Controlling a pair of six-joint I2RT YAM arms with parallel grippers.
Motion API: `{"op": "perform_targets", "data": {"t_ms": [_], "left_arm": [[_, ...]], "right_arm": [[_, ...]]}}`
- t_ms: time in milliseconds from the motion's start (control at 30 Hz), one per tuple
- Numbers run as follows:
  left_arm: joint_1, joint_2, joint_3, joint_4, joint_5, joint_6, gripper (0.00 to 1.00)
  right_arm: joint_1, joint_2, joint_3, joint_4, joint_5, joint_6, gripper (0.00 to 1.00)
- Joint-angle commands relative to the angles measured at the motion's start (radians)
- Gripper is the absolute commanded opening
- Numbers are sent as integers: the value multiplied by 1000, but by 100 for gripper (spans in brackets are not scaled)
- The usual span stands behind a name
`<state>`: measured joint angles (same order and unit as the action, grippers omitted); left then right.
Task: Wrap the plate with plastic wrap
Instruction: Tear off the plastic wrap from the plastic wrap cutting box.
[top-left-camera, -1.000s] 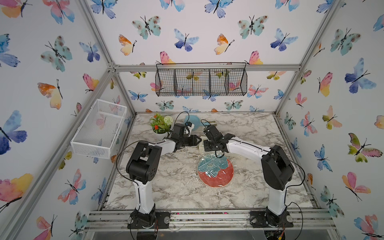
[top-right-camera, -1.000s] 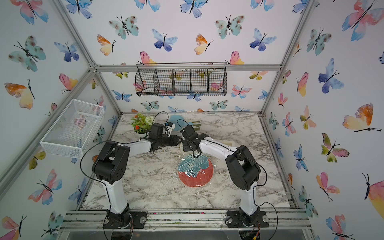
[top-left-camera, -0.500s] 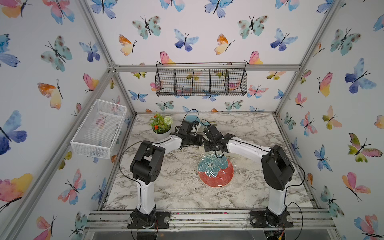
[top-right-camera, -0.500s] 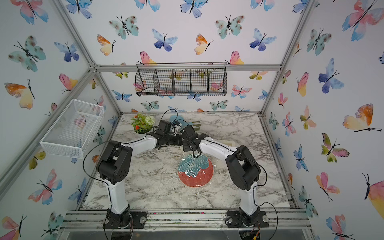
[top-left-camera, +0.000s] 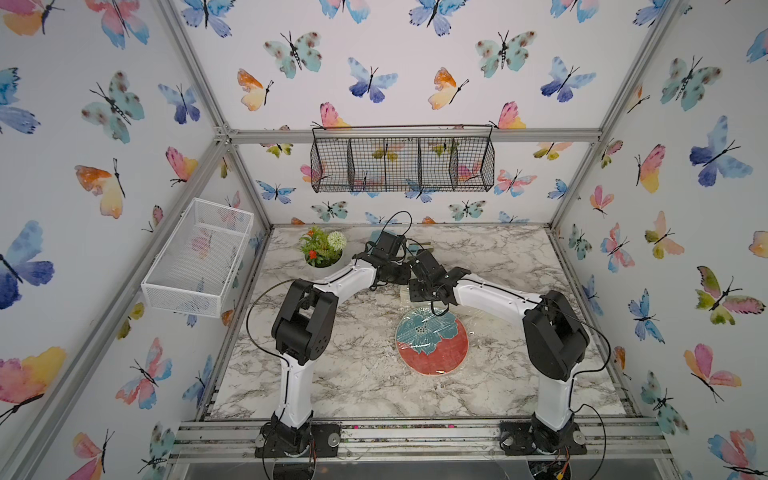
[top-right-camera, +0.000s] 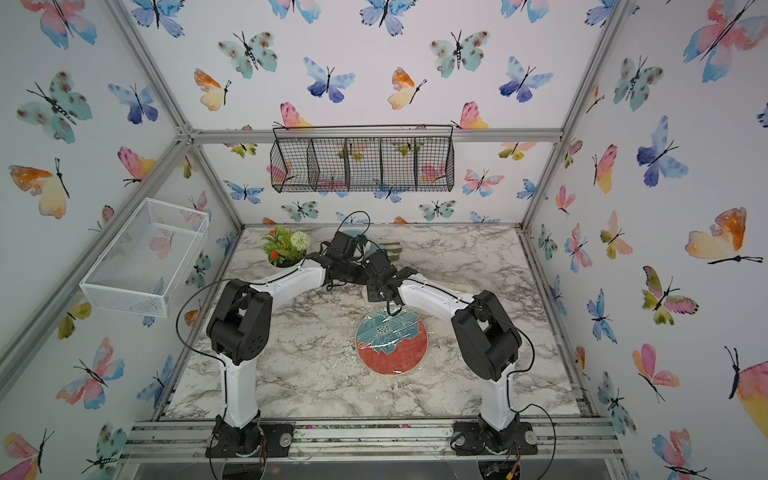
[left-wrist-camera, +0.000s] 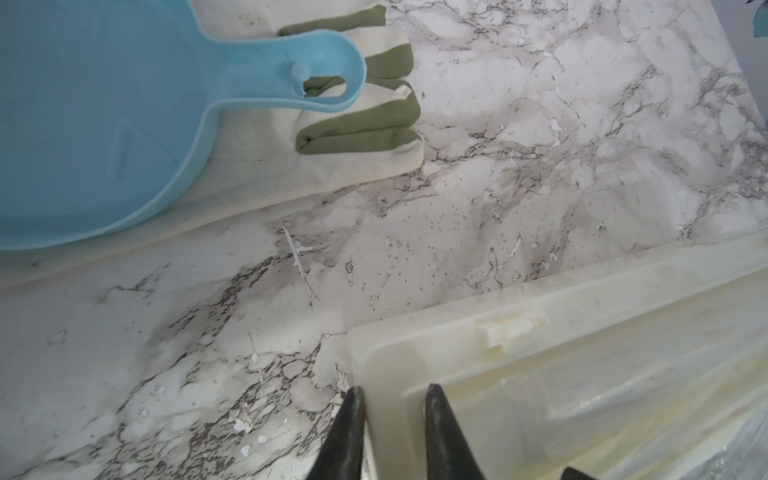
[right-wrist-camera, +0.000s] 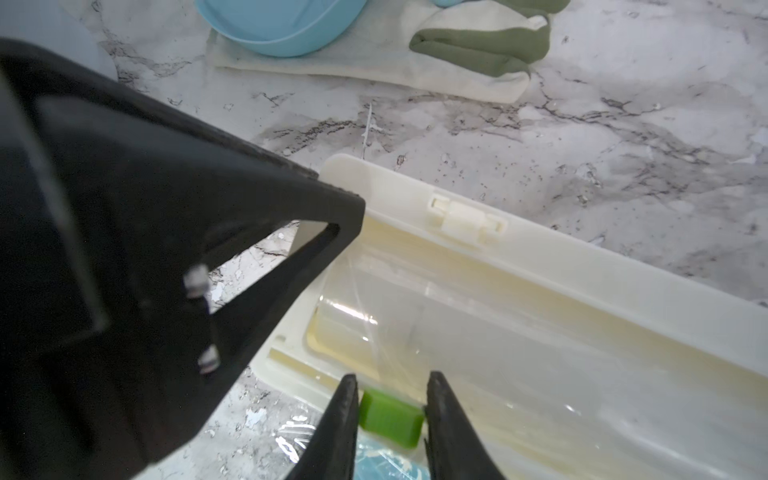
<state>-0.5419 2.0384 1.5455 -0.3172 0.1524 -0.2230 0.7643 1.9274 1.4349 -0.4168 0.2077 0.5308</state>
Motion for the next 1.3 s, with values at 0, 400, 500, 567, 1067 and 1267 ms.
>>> {"op": "perform_targets", "data": {"t_ms": [0, 400, 500, 567, 1067, 1267], "left_arm": [[-19, 79, -19, -135, -76, 45, 22], [-25, 85, -109, -118, -153, 53, 16], [-14, 82, -131, -112, -161, 52, 15], [-2, 75, -151, -102, -161, 48, 14], [29, 75, -161, -109, -151, 45, 10], [36, 76, -161, -109, -146, 47, 9]], "right_arm": [[-13, 3, -33, -107, 30, 7, 30], [-14, 7, -74, -113, 68, 14, 30], [-13, -9, -97, -115, 77, 17, 30], [-13, -18, -108, -115, 80, 18, 30], [-25, -64, -196, -106, 93, 31, 30], [-39, -90, -234, -105, 105, 31, 30]]}}
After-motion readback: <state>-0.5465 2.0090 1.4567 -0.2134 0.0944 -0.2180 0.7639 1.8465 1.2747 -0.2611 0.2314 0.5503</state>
